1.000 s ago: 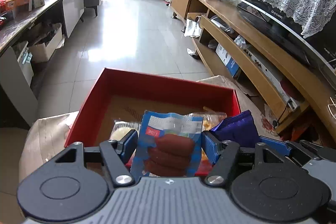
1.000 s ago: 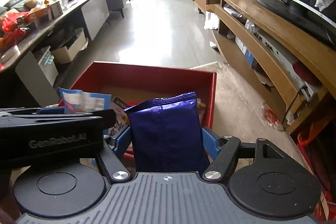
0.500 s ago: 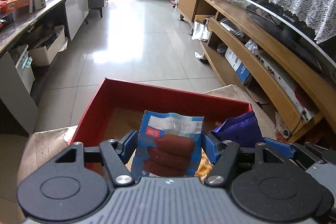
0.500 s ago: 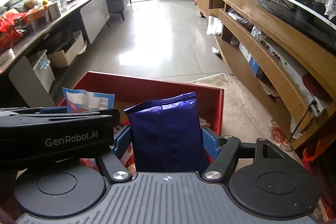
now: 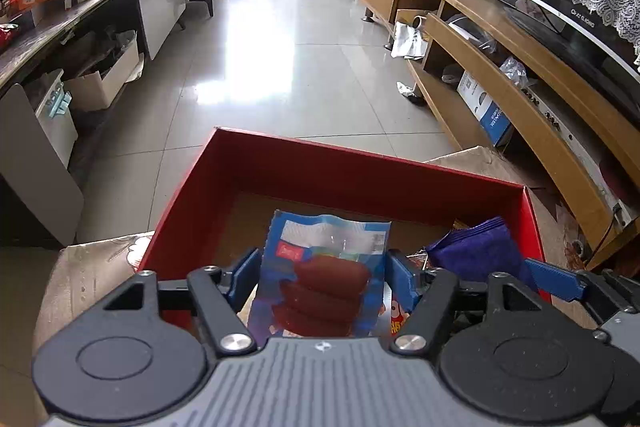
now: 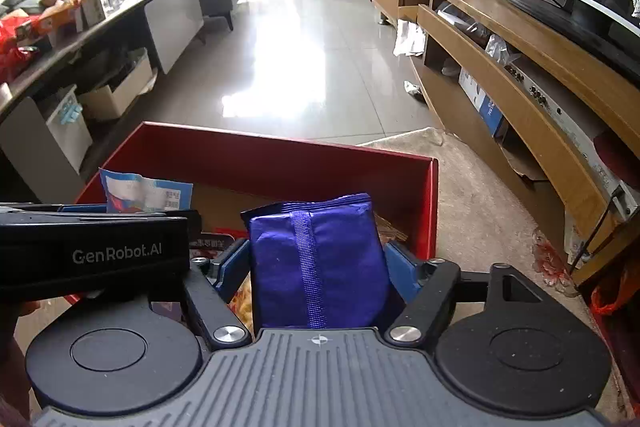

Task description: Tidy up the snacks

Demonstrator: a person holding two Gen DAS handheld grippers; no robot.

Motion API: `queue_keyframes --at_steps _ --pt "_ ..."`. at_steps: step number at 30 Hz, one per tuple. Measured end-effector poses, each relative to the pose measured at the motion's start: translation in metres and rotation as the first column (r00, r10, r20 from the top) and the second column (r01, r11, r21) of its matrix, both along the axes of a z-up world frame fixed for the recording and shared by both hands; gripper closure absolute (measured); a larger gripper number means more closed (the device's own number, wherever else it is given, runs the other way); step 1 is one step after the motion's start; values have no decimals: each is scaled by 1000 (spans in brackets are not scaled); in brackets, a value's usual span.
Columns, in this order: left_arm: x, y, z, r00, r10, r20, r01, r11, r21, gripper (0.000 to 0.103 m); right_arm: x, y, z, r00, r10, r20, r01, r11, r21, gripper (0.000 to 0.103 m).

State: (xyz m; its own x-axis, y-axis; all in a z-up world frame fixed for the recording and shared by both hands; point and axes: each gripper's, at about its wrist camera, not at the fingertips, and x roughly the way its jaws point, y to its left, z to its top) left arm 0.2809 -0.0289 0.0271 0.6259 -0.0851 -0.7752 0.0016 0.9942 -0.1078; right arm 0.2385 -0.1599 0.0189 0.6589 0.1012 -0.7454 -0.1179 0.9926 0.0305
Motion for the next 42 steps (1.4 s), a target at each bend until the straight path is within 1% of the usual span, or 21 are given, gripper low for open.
queue_keyframes --at_steps 1,2,5,9,11,12,21,26,36,42 --pt "0 0 0 1000 3 0 -3 1000 -1 35 1 1 -1 1000 4 -5 -4 1000 1 20" --pt "0 2 0 1000 8 0 -8 1000 -2 35 1 1 -3 1000 13 -15 -13 1000 3 19" --pt "0 2 1 1000 9 2 -9 1000 -1 33 1 3 -5 1000 14 -10 -14 1000 -5 19" --pt "1 4 2 1000 14 3 -14 1000 -23 31 1 2 -5 1000 14 -5 -14 1000 -13 17" --pt "2 6 4 1000 22 11 -22 999 -37 25 1 0 -4 1000 13 -10 -13 1000 -8 17" --pt "1 8 5 1000 24 14 -23 999 -42 23 1 0 -4 1000 12 -10 -12 1000 -8 17" --pt "-6 16 13 999 36 21 -35 998 -52 23 -2 -5 3 1000 -23 14 23 1000 -3 17" --pt "-17 22 18 999 40 29 -39 999 -25 23 -7 -7 9 999 -45 22 45 999 -7 17" --pt "-46 33 24 998 52 20 -51 997 -51 23 -25 2 19 999 -36 15 37 999 -32 17" --pt "-62 35 27 999 41 31 -40 998 -40 23 -40 8 23 1000 -24 10 24 999 -37 17"
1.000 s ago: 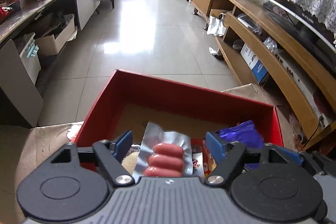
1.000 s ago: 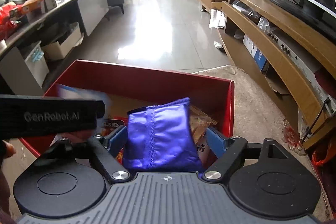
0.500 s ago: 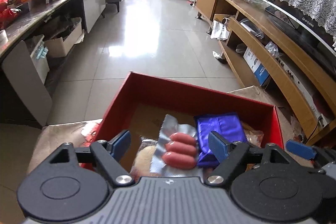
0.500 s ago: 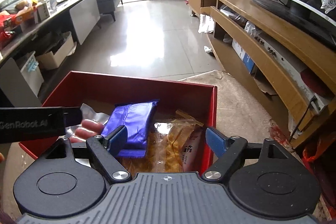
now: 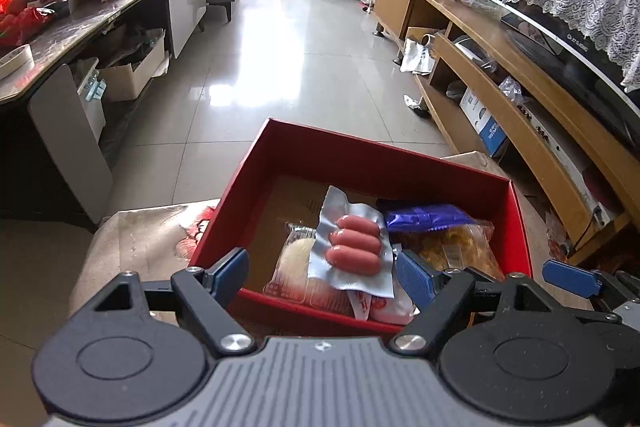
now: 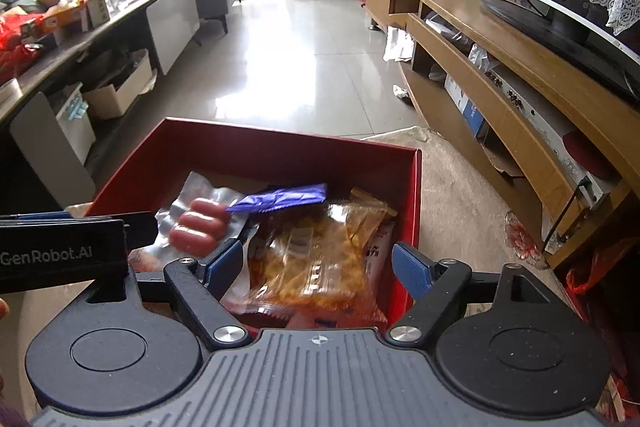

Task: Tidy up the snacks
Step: 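Open both tools to drop the sausage pack and blue bar into the box, then move both tools back toward the red packet and Kaprons wafer on the table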

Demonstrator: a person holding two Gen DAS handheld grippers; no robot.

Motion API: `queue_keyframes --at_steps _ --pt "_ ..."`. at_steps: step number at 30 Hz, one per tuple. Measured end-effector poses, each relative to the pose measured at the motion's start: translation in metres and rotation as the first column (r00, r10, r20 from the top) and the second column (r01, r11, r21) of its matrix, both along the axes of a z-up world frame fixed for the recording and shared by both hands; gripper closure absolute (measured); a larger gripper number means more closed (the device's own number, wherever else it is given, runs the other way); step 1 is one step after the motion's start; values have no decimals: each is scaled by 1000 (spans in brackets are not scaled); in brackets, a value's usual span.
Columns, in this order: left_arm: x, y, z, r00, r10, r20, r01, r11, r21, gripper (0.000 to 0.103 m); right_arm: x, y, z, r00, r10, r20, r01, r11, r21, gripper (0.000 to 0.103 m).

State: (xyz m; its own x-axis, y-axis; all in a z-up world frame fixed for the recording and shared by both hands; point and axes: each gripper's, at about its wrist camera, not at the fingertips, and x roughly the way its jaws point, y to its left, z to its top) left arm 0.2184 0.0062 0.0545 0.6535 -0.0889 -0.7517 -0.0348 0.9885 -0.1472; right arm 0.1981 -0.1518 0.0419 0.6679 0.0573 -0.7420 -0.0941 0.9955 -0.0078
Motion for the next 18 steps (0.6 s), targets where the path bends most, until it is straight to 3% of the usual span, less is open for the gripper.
queue_keyframes --at_steps 18 --pt "-43 9 -5 999 -30 -27 30 999 12 23 -43 7 -7 998 23 -62 -22 1000 16 16"
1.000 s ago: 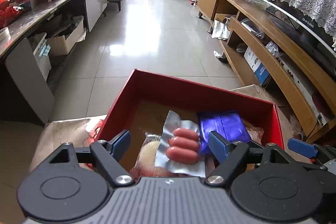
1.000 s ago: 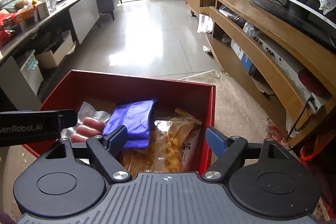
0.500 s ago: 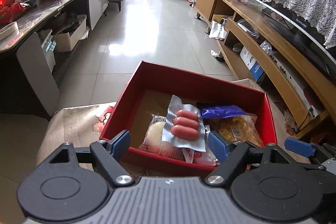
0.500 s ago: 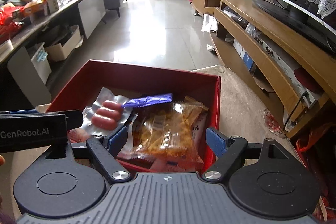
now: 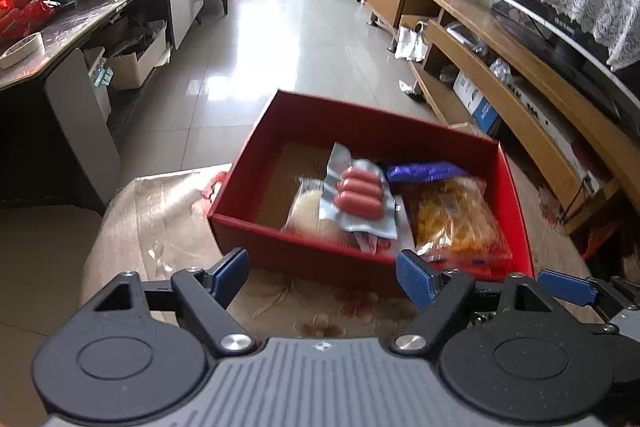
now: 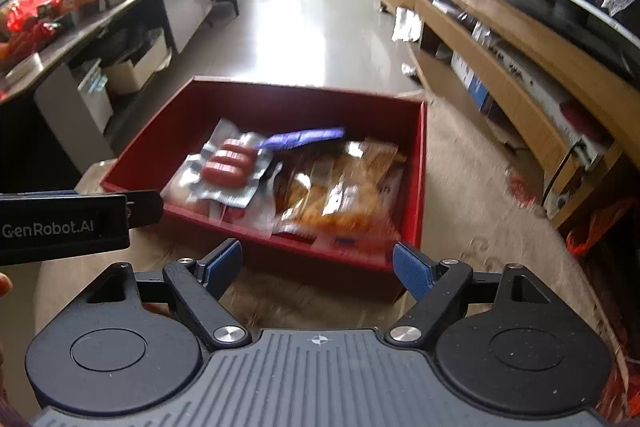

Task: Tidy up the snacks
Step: 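Move both tools back toward the red packet and Kaprons wafer on the table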

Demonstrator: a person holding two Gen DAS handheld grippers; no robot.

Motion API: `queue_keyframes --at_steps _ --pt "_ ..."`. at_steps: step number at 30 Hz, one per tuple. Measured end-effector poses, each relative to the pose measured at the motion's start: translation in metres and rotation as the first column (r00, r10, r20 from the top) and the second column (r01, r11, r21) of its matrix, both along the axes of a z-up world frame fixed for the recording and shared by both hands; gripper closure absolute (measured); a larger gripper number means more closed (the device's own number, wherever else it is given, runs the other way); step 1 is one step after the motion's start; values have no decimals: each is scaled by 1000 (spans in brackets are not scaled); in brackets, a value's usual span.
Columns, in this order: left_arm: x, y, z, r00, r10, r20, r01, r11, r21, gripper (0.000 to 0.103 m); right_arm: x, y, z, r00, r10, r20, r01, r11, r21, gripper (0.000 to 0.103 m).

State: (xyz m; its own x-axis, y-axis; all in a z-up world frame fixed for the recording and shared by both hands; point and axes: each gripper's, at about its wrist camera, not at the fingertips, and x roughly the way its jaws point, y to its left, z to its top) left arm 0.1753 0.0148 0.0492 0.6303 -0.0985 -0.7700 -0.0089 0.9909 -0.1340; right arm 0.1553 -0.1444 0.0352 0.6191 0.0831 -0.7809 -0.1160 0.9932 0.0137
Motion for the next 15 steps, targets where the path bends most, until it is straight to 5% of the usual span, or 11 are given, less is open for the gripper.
queue_keyframes --at_steps 15 --pt "-45 11 -43 991 15 -135 -11 999 31 23 -39 -5 -36 989 5 -145 -8 1000 -17 16"
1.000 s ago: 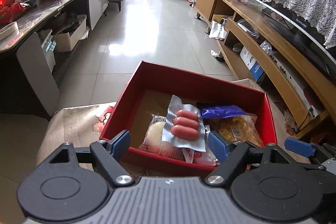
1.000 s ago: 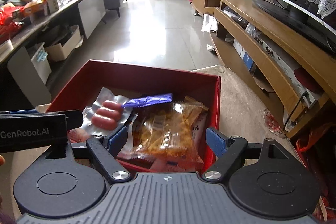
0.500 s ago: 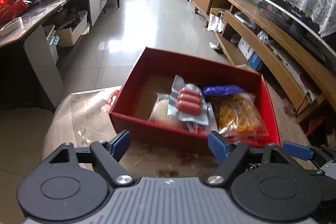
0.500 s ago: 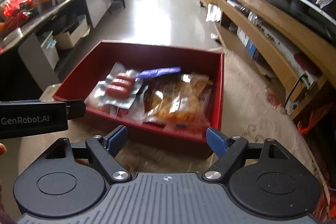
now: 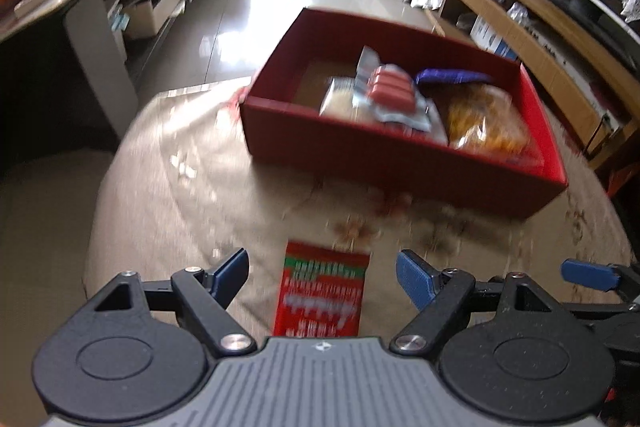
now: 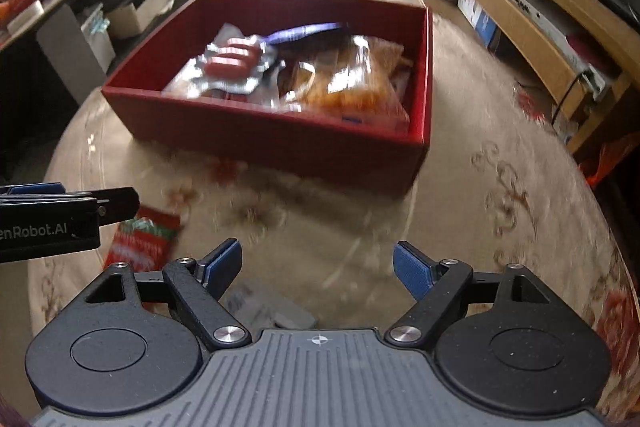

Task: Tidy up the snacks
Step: 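Move both tools back toward the red packet and Kaprons wafer on the table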

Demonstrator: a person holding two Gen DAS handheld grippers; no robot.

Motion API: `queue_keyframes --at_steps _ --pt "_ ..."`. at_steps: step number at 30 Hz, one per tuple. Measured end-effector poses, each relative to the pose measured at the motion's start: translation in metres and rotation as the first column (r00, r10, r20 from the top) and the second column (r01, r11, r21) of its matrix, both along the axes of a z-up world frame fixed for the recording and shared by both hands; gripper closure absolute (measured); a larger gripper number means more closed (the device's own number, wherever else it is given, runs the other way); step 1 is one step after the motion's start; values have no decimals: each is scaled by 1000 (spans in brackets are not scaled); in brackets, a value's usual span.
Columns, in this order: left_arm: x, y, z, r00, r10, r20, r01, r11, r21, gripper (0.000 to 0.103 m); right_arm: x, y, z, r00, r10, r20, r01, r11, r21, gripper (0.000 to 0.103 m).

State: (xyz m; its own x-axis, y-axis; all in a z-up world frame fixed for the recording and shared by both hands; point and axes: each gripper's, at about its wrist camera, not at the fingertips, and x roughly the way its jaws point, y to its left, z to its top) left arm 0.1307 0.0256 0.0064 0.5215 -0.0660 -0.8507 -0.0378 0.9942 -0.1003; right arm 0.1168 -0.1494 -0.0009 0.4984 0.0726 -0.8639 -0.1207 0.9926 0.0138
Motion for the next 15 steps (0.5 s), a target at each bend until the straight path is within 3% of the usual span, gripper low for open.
queue_keyframes --at_steps 15 --pt "-18 -7 -49 990 29 -136 -26 999 26 25 -18 -7 -2 1000 7 -28 -7 1000 9 16"
